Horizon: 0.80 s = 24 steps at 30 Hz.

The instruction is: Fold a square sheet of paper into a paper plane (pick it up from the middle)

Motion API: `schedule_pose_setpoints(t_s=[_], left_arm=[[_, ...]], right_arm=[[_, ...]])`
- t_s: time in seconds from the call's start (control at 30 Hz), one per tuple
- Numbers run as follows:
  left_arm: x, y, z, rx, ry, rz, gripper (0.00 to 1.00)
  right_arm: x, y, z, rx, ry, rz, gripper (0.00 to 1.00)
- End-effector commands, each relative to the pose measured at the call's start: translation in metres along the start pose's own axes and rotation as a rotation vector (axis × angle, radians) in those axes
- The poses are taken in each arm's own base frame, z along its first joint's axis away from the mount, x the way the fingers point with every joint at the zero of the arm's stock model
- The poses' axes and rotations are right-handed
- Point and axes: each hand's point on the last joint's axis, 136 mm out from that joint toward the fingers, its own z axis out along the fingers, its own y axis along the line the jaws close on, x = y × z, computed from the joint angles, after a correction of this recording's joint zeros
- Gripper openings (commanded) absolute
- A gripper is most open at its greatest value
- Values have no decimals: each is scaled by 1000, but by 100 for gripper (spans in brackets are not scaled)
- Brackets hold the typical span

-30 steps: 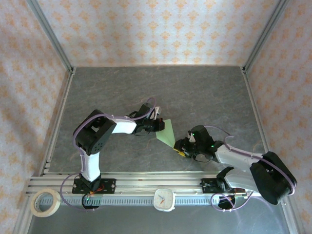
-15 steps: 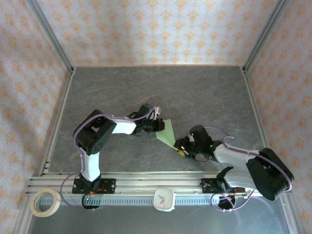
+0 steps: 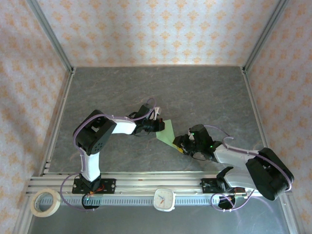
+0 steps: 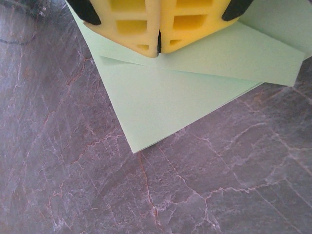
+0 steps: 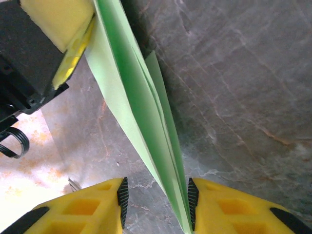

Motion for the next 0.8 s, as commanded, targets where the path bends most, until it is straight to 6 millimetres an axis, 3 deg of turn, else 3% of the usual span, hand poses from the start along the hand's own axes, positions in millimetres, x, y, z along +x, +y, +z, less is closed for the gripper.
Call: schedule_pose_setpoints(t_s=[0.0,0.13,0.27,0.53,0.77], left_arm=[[28,18,7,-43,92,-33,3],[26,16,6,-42,86,-32,3],[23,14,5,-37,78,-30,3],[15,11,1,-46,50,-36,5],[-16,-16,-24,-17,-56,-11,17]], right_arm=[[-7,3,4,-15,-36,-37,39],[-6,-1,8,-1,-21,-46,34],[-4,-6,11,11,-7,-50,21],[-3,-6,8,14,-10,-85,5],[-8,2,0,9,-48,-142,0]])
